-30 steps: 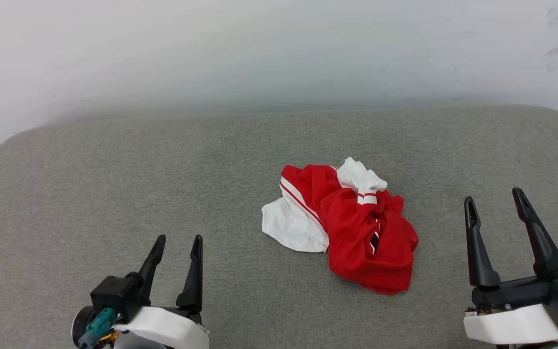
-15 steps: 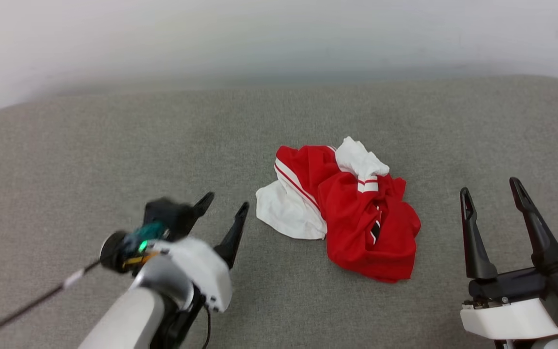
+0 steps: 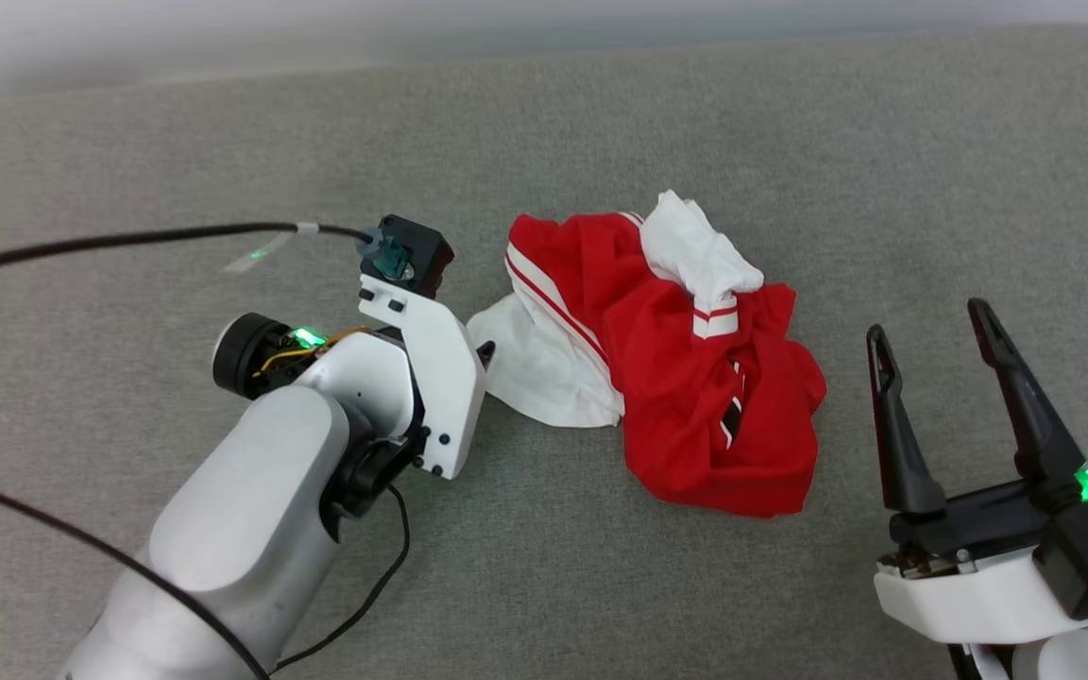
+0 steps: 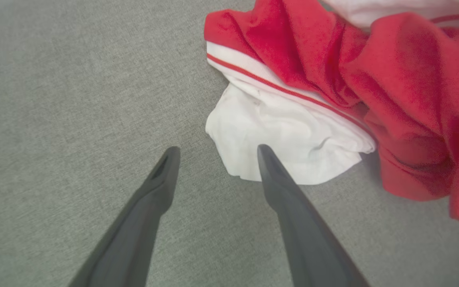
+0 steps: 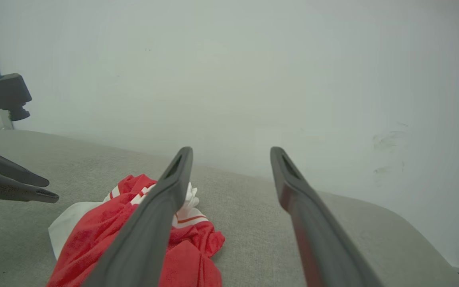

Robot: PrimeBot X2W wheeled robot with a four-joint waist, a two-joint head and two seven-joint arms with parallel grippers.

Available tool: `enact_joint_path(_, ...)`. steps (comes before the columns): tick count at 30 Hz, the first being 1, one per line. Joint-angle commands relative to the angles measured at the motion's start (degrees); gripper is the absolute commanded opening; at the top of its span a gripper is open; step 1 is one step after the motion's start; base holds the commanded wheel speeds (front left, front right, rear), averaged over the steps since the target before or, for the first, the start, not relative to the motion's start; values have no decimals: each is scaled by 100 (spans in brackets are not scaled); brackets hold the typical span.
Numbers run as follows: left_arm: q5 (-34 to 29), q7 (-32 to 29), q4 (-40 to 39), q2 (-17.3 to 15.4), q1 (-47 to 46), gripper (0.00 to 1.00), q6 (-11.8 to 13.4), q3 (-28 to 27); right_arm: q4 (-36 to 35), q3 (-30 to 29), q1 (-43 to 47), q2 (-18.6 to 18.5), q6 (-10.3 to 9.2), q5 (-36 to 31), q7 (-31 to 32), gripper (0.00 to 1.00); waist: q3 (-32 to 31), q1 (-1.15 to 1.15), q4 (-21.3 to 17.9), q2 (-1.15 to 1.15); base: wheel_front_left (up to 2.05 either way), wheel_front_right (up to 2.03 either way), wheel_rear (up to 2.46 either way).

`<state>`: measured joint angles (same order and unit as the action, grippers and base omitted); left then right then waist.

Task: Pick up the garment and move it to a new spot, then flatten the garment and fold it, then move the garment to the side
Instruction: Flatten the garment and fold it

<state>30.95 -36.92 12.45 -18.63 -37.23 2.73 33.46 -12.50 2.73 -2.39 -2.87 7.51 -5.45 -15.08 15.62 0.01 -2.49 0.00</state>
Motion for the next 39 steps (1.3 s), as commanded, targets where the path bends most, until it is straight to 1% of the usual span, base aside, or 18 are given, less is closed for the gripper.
enact_joint_path(1,-38,-18,84,13,-119,100,-17,25,-30,-15,-87,-1,-4,10,-14,100,176,-1,-86,0,0,0,0)
enact_joint_path(6,24,24,655,168,-293,100,-130,97,-75,-89,-198,-1,-4,21,-14,100,408,-1,-159,0,0,0,0)
enact_joint_path(10,-12,104,1077,255,-345,100,-200,189,-75,-95,-222,-1,-4,18,-14,100,471,-1,-174,0,0,0,0)
enact_joint_path(11,36,187,1324,334,-322,0,-265,224,-76,-83,-231,-1,-4,23,-14,100,486,-1,-176,0,0,0,0)
enact_joint_path(13,80,221,1407,356,-252,0,-346,261,-62,-108,-233,-1,-4,28,-14,100,472,-1,-150,0,0,0,0)
enact_joint_path(16,0,608,1423,298,-220,0,-270,186,-26,-144,-170,0,-4,-18,-13,100,365,-1,-16,0,0,0,0)
enact_joint_path(20,-77,990,1200,177,-140,0,-145,66,36,-144,-120,-1,-4,-28,-14,100,143,-1,164,0,0,0,0)
enact_joint_path(24,-85,1300,820,-55,90,0,93,-165,97,-126,-61,-1,-4,10,-14,100,-115,-1,325,0,0,0,0)
enact_joint_path(32,-32,1708,-100,-669,1070,0,834,-743,215,-158,125,-1,-4,110,-13,100,-557,-1,520,0,0,0,0)
enact_joint_path(34,42,1785,-227,-765,1365,0,929,-851,237,-167,143,-1,-4,113,-13,100,-629,-1,539,0,0,0,0)
enact_joint_path(35,59,1808,-275,-802,1493,0,920,-852,242,-163,149,-1,-4,125,-14,100,-653,-1,544,0,0,0,0)
enact_joint_path(36,35,1835,-322,-838,1588,40,888,-813,256,-156,157,-1,-4,136,-14,100,-678,-1,543,0,0,0,0)
enact_joint_path(37,31,1896,-357,-847,1680,100,868,-795,270,-150,165,-1,-4,139,-13,100,-700,-1,540,0,0,0,0)
enact_joint_path(39,-23,2112,-379,-854,1843,100,835,-746,291,-131,162,-1,-4,136,-14,100,-732,-1,530,0,0,0,0)
